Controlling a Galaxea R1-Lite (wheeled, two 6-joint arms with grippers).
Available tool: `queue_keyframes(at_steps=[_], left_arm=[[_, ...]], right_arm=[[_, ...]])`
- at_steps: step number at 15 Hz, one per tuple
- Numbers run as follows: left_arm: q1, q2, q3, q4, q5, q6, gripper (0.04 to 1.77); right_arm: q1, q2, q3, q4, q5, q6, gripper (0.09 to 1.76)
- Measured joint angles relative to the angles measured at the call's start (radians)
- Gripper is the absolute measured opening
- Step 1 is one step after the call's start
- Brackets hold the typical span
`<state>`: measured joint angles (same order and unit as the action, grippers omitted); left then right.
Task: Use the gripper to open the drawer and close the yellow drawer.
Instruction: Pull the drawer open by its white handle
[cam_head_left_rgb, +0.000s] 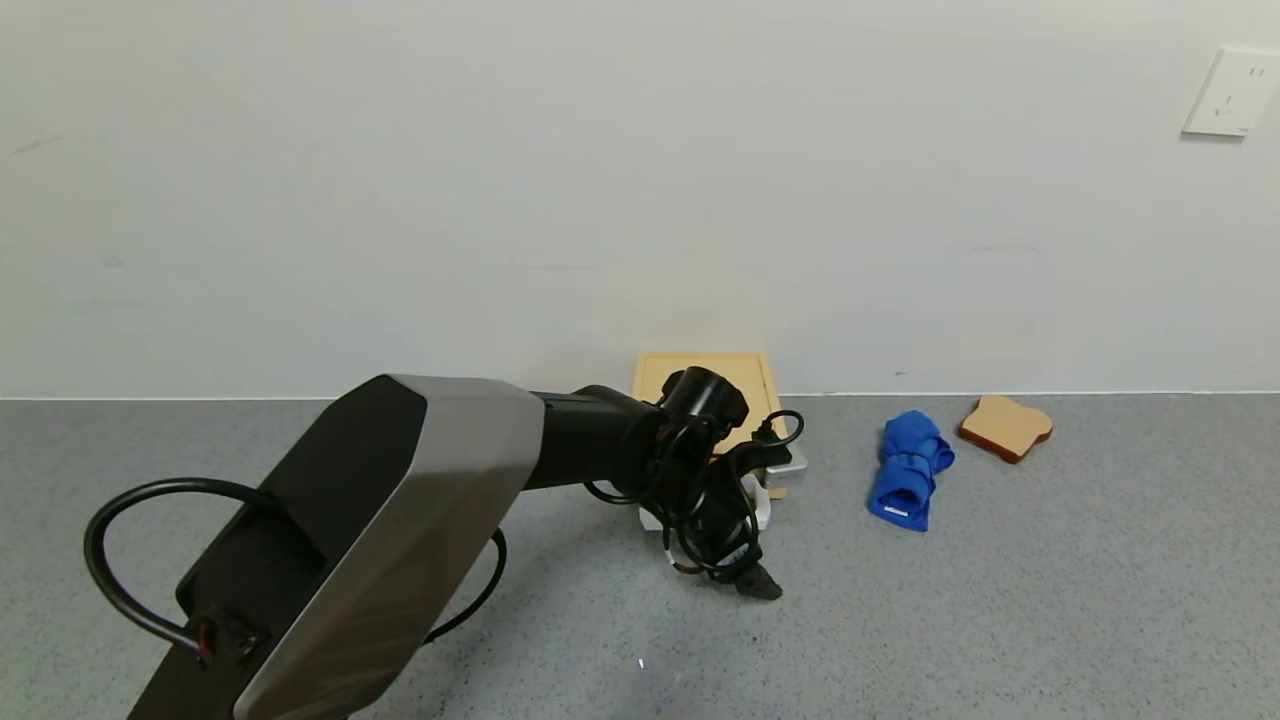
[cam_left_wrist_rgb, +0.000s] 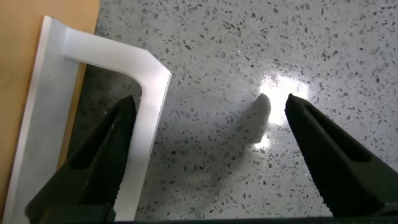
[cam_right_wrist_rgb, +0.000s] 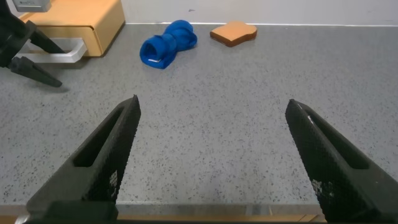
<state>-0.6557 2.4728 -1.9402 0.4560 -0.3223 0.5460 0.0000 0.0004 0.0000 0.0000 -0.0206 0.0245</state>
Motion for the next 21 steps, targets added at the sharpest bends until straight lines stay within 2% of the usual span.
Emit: queue_keyframes(at_steps=[14, 18, 21], left_arm=[[-0.063, -0.100, 0.194, -0.014, -0.007, -0.074, 1.72], [-0.083, -0.126, 0.274, -0.091, -0.003, -0.095, 1.72], [-0.100, -0.146, 0.320, -0.107, -0.002, -0.120, 1.73]], right_arm=[[0.000, 0.000, 0.000, 0.000, 0.000, 0.000, 1.71], [0.000, 0.000, 0.000, 0.000, -0.001, 0.000, 1.71], [0.000, 0.000, 0.000, 0.000, 0.000, 0.000, 1.71]])
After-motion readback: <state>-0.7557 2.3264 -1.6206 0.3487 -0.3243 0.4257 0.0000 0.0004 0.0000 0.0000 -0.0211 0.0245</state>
